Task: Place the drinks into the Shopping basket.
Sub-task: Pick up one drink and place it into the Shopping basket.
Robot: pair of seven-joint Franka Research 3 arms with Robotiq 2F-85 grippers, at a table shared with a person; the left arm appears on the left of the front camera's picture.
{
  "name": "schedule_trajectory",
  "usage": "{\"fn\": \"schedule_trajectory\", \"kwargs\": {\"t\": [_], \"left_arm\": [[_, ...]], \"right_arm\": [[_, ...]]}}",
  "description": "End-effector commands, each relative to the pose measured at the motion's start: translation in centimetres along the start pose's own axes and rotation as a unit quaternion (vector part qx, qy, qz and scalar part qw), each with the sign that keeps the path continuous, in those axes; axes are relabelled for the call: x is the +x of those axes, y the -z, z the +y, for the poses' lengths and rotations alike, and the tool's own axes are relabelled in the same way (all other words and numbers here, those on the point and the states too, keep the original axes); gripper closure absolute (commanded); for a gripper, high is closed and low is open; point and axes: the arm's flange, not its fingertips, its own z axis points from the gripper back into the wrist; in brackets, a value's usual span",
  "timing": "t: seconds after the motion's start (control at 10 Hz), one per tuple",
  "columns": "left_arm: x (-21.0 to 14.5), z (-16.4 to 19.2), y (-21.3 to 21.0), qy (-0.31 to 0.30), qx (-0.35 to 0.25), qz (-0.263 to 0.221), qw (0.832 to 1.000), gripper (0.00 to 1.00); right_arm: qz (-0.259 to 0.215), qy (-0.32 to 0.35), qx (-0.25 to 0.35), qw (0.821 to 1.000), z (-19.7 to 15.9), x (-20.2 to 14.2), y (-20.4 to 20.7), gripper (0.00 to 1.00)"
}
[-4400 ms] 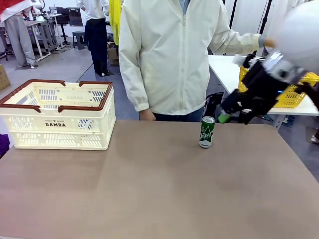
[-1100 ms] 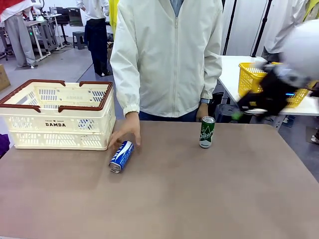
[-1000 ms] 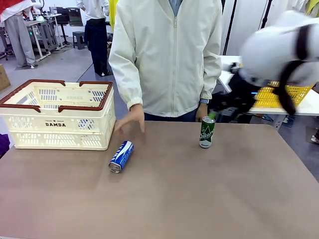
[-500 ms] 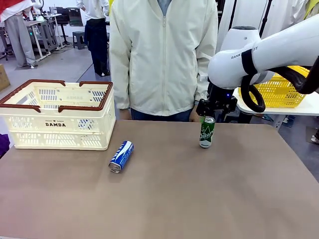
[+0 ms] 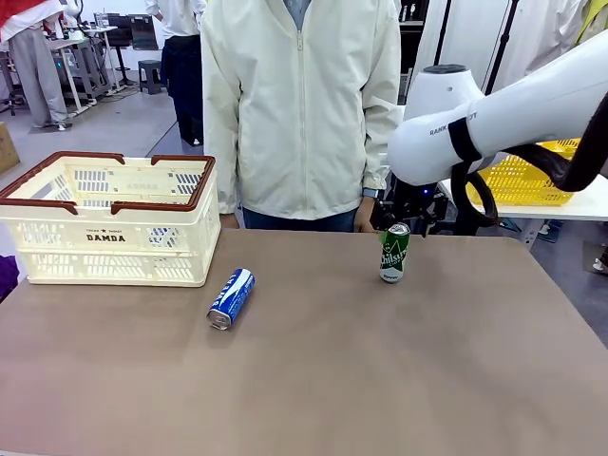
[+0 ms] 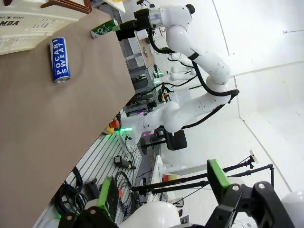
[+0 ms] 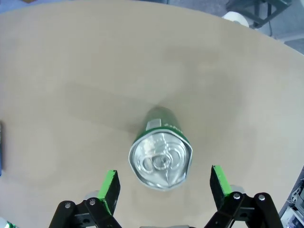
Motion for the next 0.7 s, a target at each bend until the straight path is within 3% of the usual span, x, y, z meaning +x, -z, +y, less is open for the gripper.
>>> {"fn": "schedule_trajectory", "kwargs": {"t": [0.0, 0.4, 0.5, 0.6], "left_arm": [[-0.05, -0.29, -0.07, 0.002, -0.012, -0.004, 1.0, 0.0], [-0.05, -0.29, -0.07, 0.002, -0.012, -0.004, 1.0, 0.0], [-0.05, -0.29, -0.07, 0.002, -0.012, -0.004, 1.0, 0.0], [-0.05, -0.29, -0.07, 0.002, -0.012, -0.004, 1.0, 0.0]], "right_arm": [[-0.031, 0.01, -0.015, 0.999, 1.21, 0.8, 0.97, 0.0], [-0.016, 0.009, 0.004, 1.0, 1.34, 1.02, 1.88, 0.0], [-0.013, 0.003, -0.002, 1.0, 1.18, 0.96, 1.8, 0.23], [-0.019, 0.006, 0.006, 1.0, 1.26, 0.94, 1.96, 0.83]]}}
